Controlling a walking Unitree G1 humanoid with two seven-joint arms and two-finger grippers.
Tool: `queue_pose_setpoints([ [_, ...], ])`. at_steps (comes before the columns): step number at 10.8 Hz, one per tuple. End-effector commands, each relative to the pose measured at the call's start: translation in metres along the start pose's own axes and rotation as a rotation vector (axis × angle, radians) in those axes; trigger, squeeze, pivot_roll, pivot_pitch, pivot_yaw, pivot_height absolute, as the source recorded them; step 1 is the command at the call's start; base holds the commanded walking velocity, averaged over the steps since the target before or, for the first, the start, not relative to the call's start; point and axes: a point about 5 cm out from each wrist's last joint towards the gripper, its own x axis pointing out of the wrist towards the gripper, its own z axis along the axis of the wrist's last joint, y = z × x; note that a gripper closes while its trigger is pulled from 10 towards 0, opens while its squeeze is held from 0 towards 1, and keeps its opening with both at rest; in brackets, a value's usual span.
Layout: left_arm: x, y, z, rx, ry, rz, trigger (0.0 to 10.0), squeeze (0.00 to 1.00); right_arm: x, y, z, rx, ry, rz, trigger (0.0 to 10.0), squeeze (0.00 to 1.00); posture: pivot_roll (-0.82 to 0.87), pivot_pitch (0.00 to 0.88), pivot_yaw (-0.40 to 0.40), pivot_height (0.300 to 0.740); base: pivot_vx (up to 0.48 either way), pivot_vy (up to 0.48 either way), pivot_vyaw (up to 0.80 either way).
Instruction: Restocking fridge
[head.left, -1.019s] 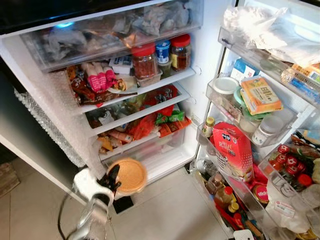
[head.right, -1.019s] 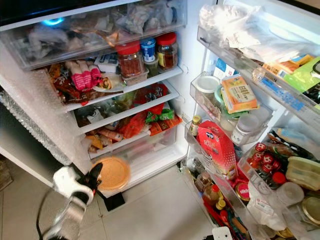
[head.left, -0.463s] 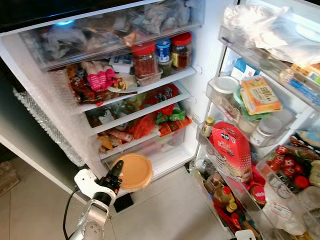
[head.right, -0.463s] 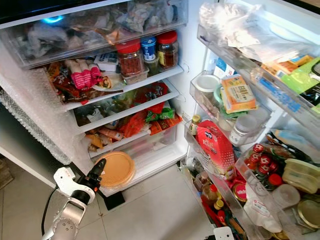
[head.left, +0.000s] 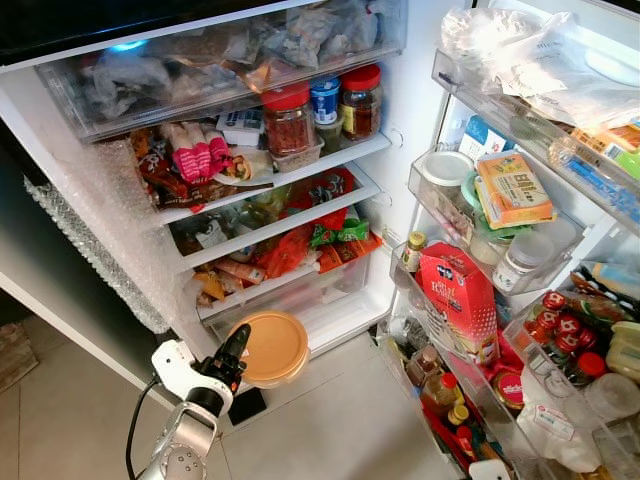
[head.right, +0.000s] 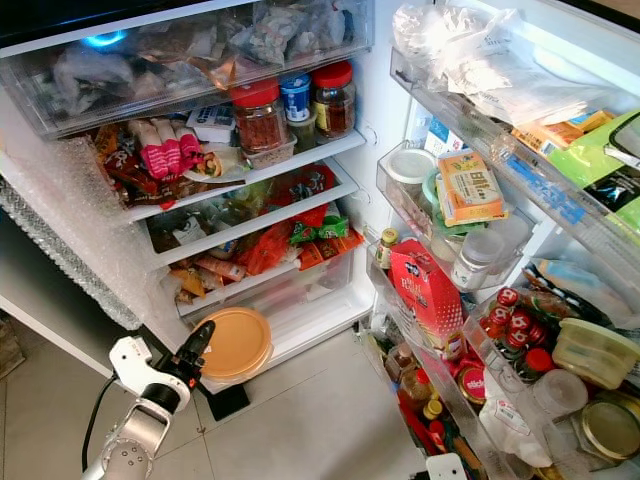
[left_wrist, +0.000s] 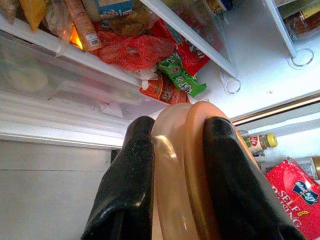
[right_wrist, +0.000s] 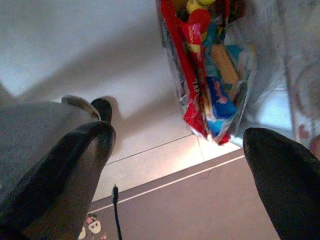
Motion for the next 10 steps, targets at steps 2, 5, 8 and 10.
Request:
queue_pose_setpoints([
  [2,-0.0019,0.001,0.0033,0.014,0.008,0.001,10.0,0.0,-0.0004,0.0018,-0.0032,-0.005,0.016,-0.011,10.0,0.0,-0.12,0.109,0.048,0.74,0.0,0.0,0.0],
  [5,-0.0035,-0.0008,0.0022,0.012,0.016,-0.005,10.0,0.0,0.0,0.0032,-0.001,-0.018,0.012,-0.015,10.0,0.0,-0.11,0.105,0.052,0.74,0.0,0.0,0.0],
  [8,-0.0031,-0.0033,0.0016,0.015,0.022,-0.01,10.0,0.0,0.0001,0.0034,-0.0004,-0.015,0.009,-0.016,10.0,0.0,-0.12,0.105,0.051,0.74,0.0,0.0,0.0],
  [10,-0.0038,-0.0052,0.0005,0.018,0.028,-0.014,10.0,0.0,0.0,0.0024,-0.0007,-0.019,0.008,-0.019,10.0,0.0,-0.11,0.11,0.05,0.74,0.0,0.0,0.0],
])
